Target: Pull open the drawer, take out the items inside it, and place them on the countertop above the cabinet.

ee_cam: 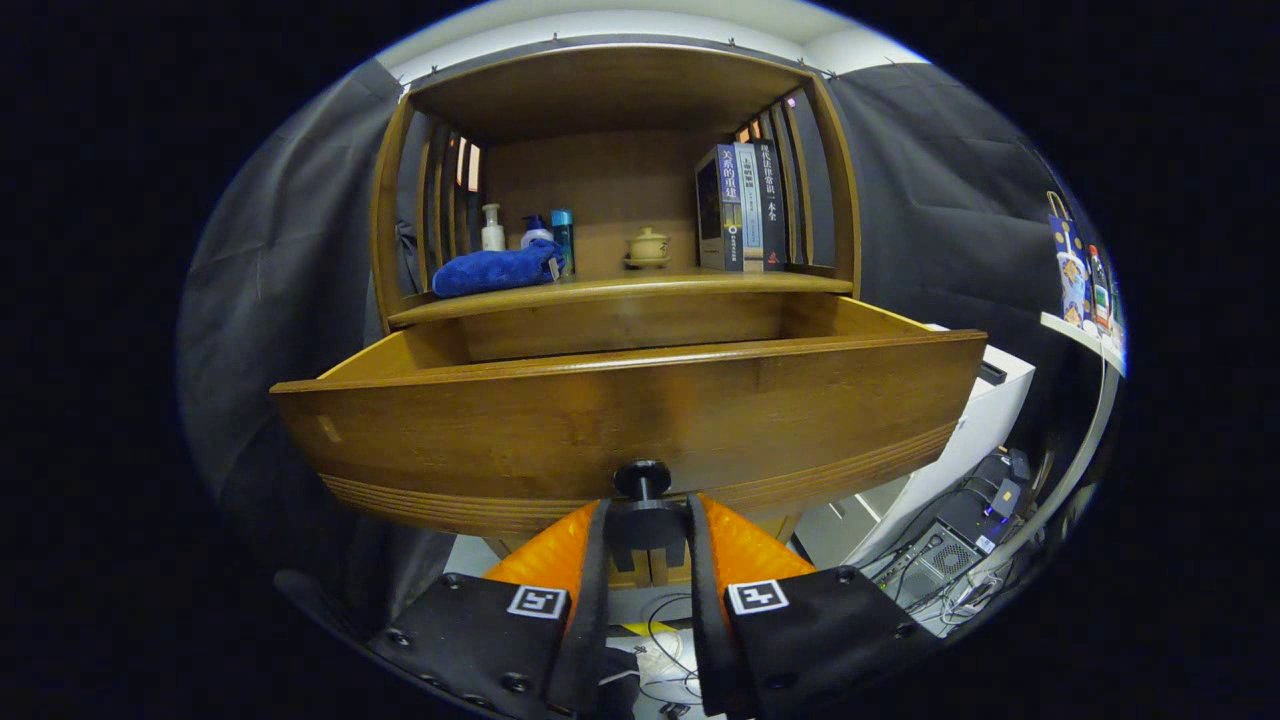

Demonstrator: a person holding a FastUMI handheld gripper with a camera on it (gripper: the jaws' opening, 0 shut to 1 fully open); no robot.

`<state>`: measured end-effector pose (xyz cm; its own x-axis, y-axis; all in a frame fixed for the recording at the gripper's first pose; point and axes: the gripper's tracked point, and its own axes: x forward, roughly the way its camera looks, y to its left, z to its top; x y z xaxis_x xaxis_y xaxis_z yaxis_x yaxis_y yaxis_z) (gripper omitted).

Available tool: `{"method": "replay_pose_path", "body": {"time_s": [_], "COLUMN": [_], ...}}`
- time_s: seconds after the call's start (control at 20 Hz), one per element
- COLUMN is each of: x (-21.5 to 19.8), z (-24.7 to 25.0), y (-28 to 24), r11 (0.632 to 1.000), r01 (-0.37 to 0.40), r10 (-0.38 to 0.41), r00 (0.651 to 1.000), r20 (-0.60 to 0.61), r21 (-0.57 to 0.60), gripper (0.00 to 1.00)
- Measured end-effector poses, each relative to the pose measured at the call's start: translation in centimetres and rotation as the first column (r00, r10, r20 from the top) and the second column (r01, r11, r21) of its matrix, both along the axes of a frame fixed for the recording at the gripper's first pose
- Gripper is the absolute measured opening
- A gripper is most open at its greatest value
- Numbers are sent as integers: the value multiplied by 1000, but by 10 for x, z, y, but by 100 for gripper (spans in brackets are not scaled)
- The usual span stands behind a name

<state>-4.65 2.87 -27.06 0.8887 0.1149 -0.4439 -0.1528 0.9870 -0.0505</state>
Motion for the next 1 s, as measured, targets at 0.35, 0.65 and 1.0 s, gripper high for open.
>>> {"method": "replay_pose_path", "body": {"time_s": [0.35,0.65,1.0], "x": [-4,2,47], "z": [56,111,133], "y": [5,18,34], "r11": [999,999,998], "r01": [-22,-48,-35], "r10": [26,50,27], "r00": [997,988,988], "r20": [77,148,149], "r21": [-50,-15,54], "gripper": [86,94,97]}}
